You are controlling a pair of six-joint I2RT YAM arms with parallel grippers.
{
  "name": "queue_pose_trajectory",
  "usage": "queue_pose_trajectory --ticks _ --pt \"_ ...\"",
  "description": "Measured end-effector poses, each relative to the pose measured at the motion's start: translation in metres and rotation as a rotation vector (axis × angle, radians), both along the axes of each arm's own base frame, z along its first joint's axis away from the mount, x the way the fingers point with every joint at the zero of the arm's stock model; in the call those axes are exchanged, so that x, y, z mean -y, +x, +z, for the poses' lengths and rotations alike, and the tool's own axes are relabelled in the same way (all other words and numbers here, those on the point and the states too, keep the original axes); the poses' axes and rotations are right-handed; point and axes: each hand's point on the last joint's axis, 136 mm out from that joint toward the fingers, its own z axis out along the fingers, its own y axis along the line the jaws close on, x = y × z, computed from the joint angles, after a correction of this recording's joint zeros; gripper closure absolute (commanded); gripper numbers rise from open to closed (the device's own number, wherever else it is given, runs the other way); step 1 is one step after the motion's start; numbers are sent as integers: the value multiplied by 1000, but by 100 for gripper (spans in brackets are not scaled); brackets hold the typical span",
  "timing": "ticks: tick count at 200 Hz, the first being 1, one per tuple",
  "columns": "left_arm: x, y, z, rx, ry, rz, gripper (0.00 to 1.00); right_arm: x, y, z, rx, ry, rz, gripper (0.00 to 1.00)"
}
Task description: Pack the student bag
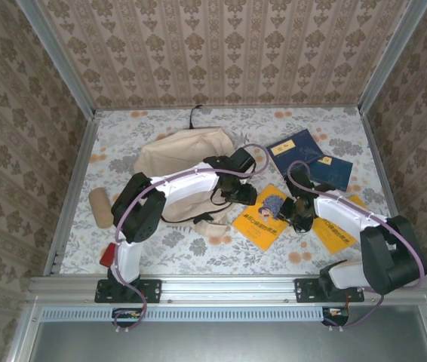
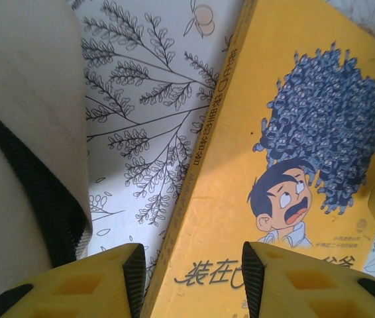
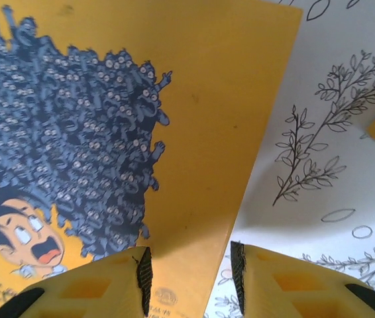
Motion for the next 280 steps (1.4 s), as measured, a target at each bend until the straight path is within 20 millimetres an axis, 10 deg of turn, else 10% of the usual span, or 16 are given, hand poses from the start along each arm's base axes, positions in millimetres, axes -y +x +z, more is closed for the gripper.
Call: queue_pose_trajectory --ticks 123,175,280 --pt "-1 -8 -36 -69 50 -9 61 1 61 1 22 -52 191 51" --pt "1 -9 -36 -81 39 -7 68 -6 47 3 -2 -29 224 41" --pt "3 -9 -37 -90 29 -3 72 -26 20 13 -70 -67 257 56"
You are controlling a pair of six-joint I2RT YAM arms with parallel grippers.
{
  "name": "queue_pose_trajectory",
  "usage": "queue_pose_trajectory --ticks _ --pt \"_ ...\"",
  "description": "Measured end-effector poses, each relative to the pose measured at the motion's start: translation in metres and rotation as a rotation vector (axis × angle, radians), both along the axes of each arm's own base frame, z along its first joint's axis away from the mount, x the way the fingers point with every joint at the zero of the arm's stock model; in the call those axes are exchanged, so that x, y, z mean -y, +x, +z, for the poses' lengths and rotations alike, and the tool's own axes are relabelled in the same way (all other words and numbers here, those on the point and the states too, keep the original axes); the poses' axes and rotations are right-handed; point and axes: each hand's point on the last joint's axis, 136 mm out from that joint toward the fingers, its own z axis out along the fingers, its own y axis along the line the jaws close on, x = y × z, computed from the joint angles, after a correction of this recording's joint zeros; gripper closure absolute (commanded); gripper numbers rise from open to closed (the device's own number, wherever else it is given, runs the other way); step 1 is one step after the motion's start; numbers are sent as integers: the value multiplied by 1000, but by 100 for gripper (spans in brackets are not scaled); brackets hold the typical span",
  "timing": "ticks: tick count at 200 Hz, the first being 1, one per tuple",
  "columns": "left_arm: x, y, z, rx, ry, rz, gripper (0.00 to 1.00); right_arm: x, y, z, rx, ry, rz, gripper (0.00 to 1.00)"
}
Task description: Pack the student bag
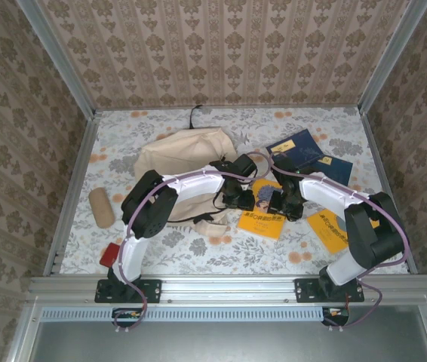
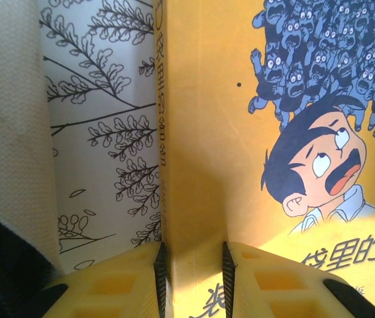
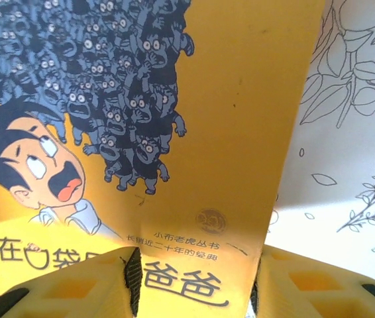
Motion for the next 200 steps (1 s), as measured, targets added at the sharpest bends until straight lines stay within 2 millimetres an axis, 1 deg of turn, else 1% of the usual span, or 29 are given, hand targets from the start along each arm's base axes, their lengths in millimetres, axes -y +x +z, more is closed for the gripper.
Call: queue_pose_trajectory --ticks 19,52,76,87,94,122,129,142,155,169,185,200 --pt "0 0 0 -2 0 6 72 0 -1 3 4 -13 -1 58" --pt "0 0 0 -3 0 9 73 2 -3 4 -1 -27 -18 68" --pt "0 0 0 -3 0 10 73 5 -4 4 -5 -42 -32 82" --pt "0 0 0 -3 1 10 72 7 -5 5 -3 -50 -37 95" --pt "0 1 0 -3 1 10 69 8 -5 7 2 -52 -42 100" --pt "0 1 4 0 -6 12 54 5 0 23 44 -40 -29 100" --pt "1 1 8 7 -13 10 51 4 3 27 60 -34 -21 100" --pt "1 3 23 29 -34 8 45 2 8 37 95 -22 -4 100" --pt "0 7 45 62 -68 14 41 0 13 47 126 -4 13 100" --pt "-3 17 74 102 -121 38 35 -4 17 59 161 32 36 100" --pt "-15 32 102 141 -186 85 30 -9 21 77 208 84 65 100" --pt "-30 44 115 149 -229 136 26 -18 26 97 257 138 99 100"
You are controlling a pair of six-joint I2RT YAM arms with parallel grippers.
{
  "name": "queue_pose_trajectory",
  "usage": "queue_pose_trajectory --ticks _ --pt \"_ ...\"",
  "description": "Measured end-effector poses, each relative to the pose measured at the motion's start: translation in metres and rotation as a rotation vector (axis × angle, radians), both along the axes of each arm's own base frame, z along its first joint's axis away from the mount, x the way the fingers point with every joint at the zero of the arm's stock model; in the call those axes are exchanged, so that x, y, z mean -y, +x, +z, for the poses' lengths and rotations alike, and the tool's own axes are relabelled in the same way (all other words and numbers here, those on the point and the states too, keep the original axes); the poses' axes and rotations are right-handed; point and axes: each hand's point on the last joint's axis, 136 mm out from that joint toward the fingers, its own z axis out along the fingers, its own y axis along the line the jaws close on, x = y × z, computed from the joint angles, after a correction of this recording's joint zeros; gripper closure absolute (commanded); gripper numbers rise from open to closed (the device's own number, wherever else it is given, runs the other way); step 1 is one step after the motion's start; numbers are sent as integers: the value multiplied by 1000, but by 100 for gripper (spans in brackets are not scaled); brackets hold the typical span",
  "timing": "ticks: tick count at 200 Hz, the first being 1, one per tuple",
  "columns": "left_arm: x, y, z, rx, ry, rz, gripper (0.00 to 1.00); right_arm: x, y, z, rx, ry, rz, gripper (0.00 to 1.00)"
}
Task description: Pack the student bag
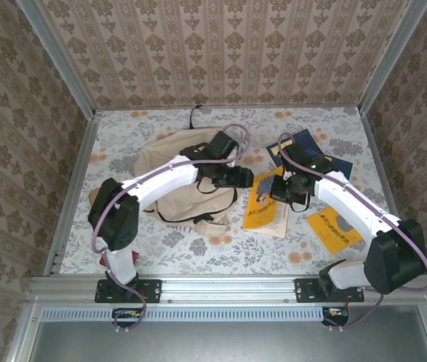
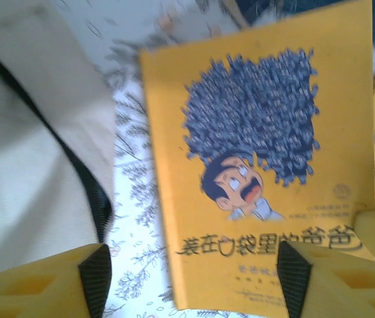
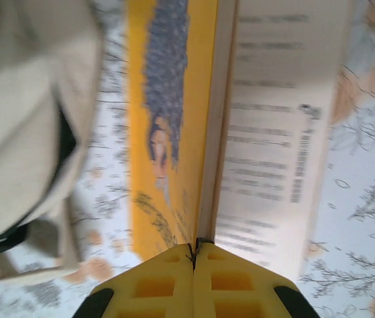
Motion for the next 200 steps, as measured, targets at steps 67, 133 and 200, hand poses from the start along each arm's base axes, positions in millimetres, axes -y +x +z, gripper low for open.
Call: queue_pose_trajectory --ticks 67,133,200 --pt "-55 6 -9 -121 -140 127 0 -49 21 78 169 263 151 100" --pt "-91 11 12 -154 -358 223 0 -104 25 116 200 539 248 100" --pt "-139 23 14 -121 -357 367 0 -153 27 109 150 601 360 99"
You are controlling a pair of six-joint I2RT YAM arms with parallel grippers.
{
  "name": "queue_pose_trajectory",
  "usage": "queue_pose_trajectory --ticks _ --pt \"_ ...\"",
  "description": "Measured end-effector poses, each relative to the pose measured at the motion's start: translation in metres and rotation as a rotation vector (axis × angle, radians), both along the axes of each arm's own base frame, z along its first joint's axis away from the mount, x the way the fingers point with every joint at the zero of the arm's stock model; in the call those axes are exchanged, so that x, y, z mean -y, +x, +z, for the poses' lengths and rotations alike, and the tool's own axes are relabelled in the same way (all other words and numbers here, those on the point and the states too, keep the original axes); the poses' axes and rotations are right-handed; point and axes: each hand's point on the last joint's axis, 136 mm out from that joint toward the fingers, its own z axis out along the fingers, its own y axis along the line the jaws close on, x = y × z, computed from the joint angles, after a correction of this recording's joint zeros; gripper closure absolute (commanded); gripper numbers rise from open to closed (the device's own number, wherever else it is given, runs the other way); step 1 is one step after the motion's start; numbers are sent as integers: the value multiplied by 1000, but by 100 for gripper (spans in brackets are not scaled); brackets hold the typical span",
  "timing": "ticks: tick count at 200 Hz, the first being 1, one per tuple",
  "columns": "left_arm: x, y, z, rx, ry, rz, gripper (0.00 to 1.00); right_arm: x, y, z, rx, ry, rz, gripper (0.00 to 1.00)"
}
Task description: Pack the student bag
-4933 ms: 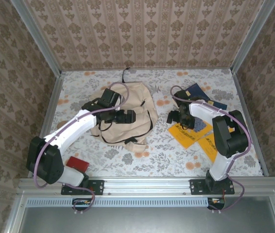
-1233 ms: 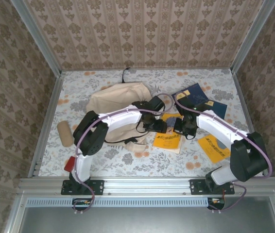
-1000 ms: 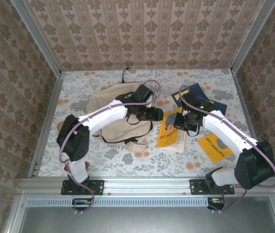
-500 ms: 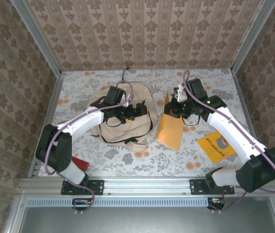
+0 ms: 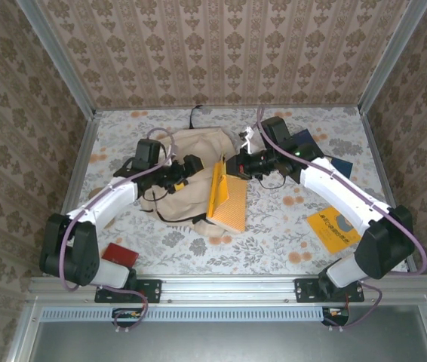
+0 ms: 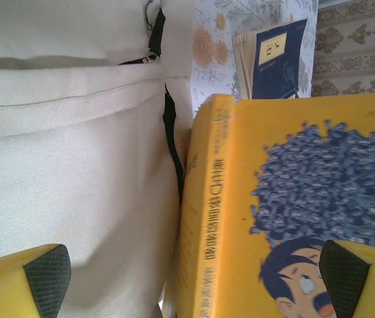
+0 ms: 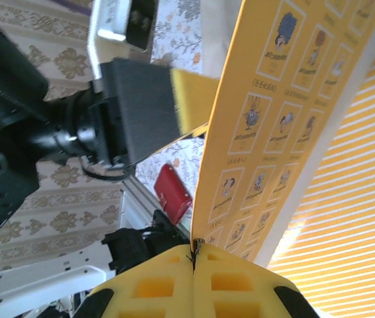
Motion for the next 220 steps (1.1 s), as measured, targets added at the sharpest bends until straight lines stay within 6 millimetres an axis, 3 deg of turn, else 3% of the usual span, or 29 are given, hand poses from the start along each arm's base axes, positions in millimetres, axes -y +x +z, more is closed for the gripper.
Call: queue_pose_trajectory --ticks 12,43,56,67,89,111,147,186,220 --pt "-1 -2 -3 -7 3 0 0 7 1 -15 -15 -38 -21 89" --pt "-1 -7 -12 -32 23 -1 0 51 0 -83 -99 -271 -138 35" --pt "-1 -10 -14 -36 36 -5 0 70 -3 -107 -128 -377 -179 21" --pt "1 -13 -17 -42 47 -15 0 85 -5 -123 -148 -452 -209 15" --pt "6 -20 -24 -55 75 -38 0 100 -7 -144 -163 -544 -230 13" --pt "14 -27 -32 -70 102 -67 3 108 -4 -165 -196 -604 -243 16" --pt "40 -38 -42 -89 130 -137 14 112 -4 -202 -267 -663 -232 22" --pt "64 -39 -52 -111 146 -186 26 114 -4 -216 -285 -670 -232 23" --pt "79 -26 -65 -134 169 -188 35 114 -5 -222 -300 -638 -231 24"
